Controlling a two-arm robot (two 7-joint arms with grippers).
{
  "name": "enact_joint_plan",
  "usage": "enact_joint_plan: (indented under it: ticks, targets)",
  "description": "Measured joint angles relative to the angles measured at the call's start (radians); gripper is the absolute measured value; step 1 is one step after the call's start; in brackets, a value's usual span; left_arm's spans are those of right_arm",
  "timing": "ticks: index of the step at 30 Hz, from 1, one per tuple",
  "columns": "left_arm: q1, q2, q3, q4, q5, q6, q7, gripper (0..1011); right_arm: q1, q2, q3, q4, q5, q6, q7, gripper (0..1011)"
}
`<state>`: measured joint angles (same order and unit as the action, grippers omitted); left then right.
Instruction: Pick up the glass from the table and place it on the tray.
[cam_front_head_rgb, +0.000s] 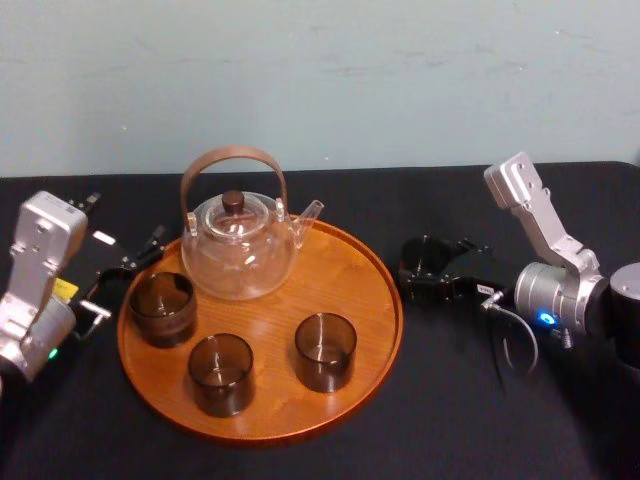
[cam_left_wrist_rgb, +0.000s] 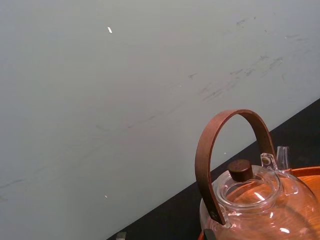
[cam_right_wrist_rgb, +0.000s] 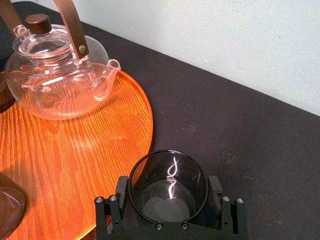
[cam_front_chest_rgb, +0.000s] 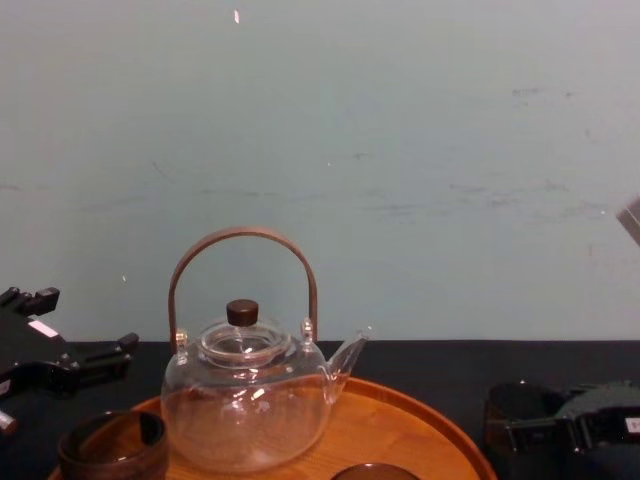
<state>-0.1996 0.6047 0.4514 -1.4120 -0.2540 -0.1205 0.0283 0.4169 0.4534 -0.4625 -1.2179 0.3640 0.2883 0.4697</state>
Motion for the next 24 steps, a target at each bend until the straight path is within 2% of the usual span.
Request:
enact_joint_plan:
  ticks: [6, 20, 24]
  targets:
    - [0.000, 0.000, 0.000, 0.000, 0.000, 0.000, 0.000, 1002, 0.000, 0.001, 0.001, -0.001, 0.002, 0.000, 0.000, 905]
    - [0.000, 0.000, 0.000, 0.000, 0.000, 0.000, 0.000, 1001, -0.002, 0.002, 0.002, -0.002, 0.005, 0.000, 0.002, 903]
    - [0.000, 0.000, 0.000, 0.000, 0.000, 0.000, 0.000, 1001, -0.012, 0.008, 0.017, -0.022, 0.020, 0.002, 0.012, 903]
